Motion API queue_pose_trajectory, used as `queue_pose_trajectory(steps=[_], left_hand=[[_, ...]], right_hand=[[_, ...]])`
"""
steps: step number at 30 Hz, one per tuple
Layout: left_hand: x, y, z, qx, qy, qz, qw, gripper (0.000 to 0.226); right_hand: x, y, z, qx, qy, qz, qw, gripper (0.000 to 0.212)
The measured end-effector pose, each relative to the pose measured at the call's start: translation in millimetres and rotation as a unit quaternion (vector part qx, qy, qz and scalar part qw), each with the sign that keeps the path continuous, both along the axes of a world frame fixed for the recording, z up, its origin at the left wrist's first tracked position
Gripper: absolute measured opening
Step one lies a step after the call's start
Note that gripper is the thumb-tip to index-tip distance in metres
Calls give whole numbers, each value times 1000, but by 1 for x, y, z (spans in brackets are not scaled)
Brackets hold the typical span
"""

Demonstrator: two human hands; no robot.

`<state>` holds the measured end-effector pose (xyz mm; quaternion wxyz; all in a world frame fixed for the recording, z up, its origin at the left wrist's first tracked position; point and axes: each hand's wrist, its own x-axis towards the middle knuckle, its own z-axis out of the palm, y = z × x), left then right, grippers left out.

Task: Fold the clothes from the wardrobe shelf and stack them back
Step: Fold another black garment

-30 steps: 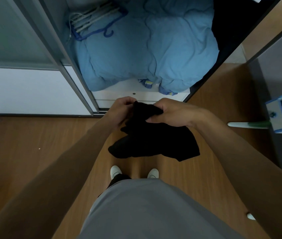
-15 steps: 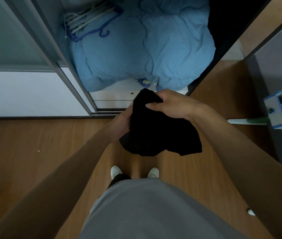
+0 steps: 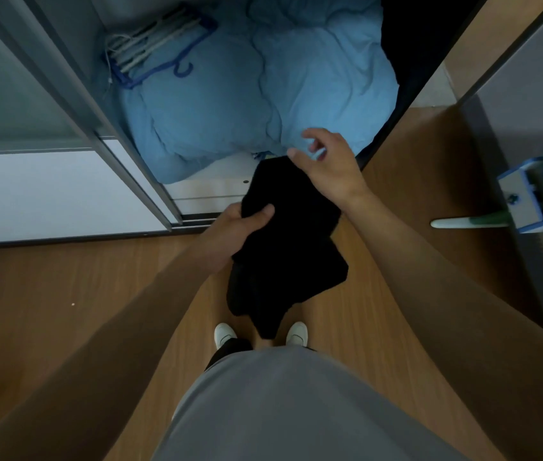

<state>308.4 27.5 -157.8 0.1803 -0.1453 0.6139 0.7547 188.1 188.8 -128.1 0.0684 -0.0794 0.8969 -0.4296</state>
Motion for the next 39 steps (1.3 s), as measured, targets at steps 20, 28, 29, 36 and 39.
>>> queue_pose_trajectory(steps=[20,28,29,36,39], left_hand=[[3,-37,20,116,-137,88,980,36],[0,-35,22,149,-130,94,976,50],[-1,-37,22,128,-128,97,979,50],[0,-43,14,-9,-129,42,991,46],[7,-46,12,51,-89,2,995,51]], right_hand=[[59,39,-48,-339,-298,-101,887,24],[74,50,-48,-327,-436,18,838,41],[72,49,-47,-342,-410,3,846,39],[73,36,-38,-348,-310,-31,884,20],[77,35,-36,-368,-331,-54,867,19]])
